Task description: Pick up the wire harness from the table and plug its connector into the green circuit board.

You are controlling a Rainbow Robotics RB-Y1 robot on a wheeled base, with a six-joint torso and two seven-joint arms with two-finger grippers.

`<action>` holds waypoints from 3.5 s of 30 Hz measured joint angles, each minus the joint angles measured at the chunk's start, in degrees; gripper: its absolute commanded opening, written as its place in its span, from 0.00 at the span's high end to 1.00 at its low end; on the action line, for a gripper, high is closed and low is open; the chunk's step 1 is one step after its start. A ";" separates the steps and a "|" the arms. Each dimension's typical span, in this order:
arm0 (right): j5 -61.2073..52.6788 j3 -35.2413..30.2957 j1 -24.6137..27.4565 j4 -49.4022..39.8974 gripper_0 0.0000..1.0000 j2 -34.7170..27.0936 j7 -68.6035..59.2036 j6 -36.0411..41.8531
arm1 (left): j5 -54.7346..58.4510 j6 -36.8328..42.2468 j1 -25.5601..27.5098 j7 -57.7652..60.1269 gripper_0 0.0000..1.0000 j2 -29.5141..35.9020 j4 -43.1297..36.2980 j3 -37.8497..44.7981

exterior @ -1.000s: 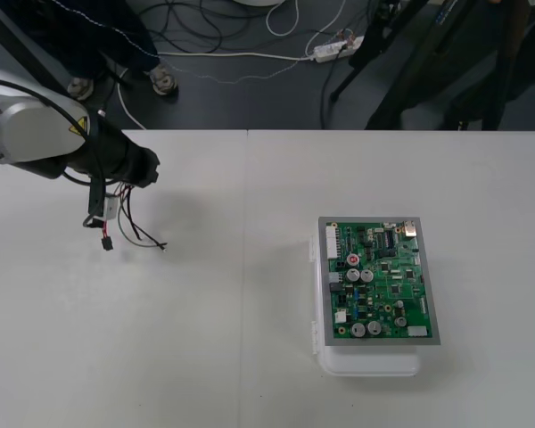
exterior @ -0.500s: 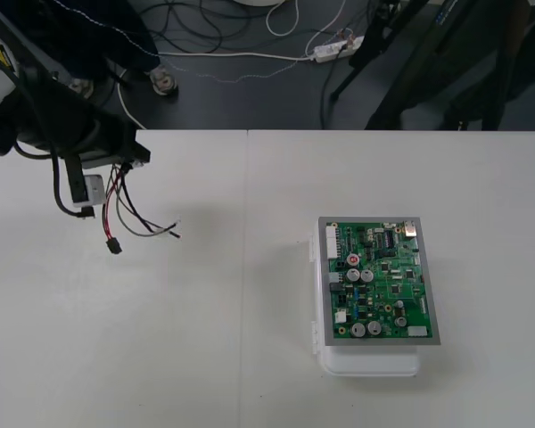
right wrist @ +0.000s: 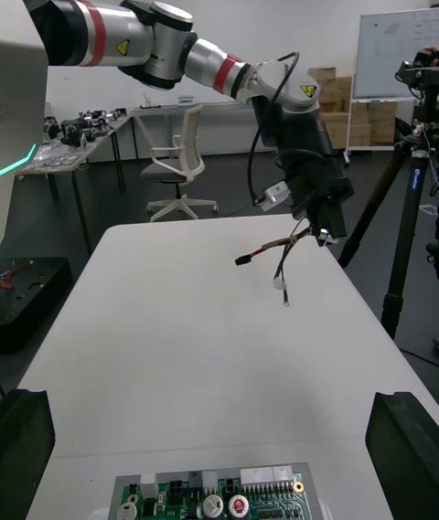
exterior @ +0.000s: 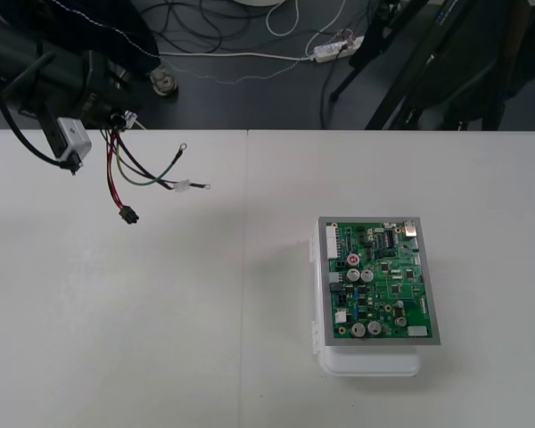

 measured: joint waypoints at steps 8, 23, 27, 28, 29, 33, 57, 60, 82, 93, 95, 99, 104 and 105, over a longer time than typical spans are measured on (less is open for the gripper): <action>0.00 0.00 0.00 0.00 0.00 0.00 0.00 0.00 | 8.39 -3.69 0.00 0.12 1.00 1.55 0.42 2.32; 0.00 0.00 0.00 0.00 0.00 0.00 0.00 0.00 | 9.10 -12.74 0.01 33.68 1.00 2.95 0.55 14.77; 0.00 0.00 0.00 0.00 0.00 0.00 0.00 0.00 | 8.04 -14.62 0.01 38.07 1.00 2.95 0.55 17.85; 0.00 0.00 0.00 0.00 0.00 0.00 0.00 0.00 | 7.40 -15.04 0.01 38.06 1.00 2.95 0.54 18.81; 0.00 0.00 0.00 0.00 0.00 0.00 0.00 0.00 | 6.47 -15.48 0.01 38.08 1.00 2.94 0.53 19.98; 0.00 0.00 0.00 0.00 0.00 0.00 0.00 0.00 | 3.03 -17.31 0.01 38.71 1.00 2.80 0.45 24.60; 0.00 0.00 0.00 0.00 0.00 0.00 0.00 0.00 | -17.86 -28.09 0.05 69.69 1.00 -12.84 4.52 46.43; 0.01 0.00 0.00 0.00 0.00 0.00 0.00 0.00 | -21.51 -29.65 0.73 70.27 1.00 -15.65 5.33 50.14; 0.01 0.01 0.00 0.04 0.00 0.00 0.00 0.00 | -40.47 -33.27 21.84 78.93 1.00 -32.42 -8.09 75.31; 0.02 0.01 0.00 0.04 0.00 0.00 0.00 0.00 | -45.60 -33.34 29.86 78.93 1.00 -41.05 -11.89 78.00; 0.02 0.01 0.00 0.04 0.00 0.00 0.00 0.00 | -45.91 -33.35 30.79 78.93 1.00 -42.30 -11.96 78.08; 0.02 0.01 0.00 0.04 0.00 0.00 0.00 0.00 | -46.76 -33.36 32.40 78.93 1.00 -44.15 -12.40 78.08; 0.02 0.01 0.00 0.04 0.00 0.00 0.00 0.00 | -48.18 -33.37 34.46 78.93 1.00 -45.72 -13.43 78.08; 0.02 0.01 0.00 0.04 0.00 0.00 0.00 0.00 | -48.26 -33.37 34.84 78.93 1.00 -46.00 -13.54 78.08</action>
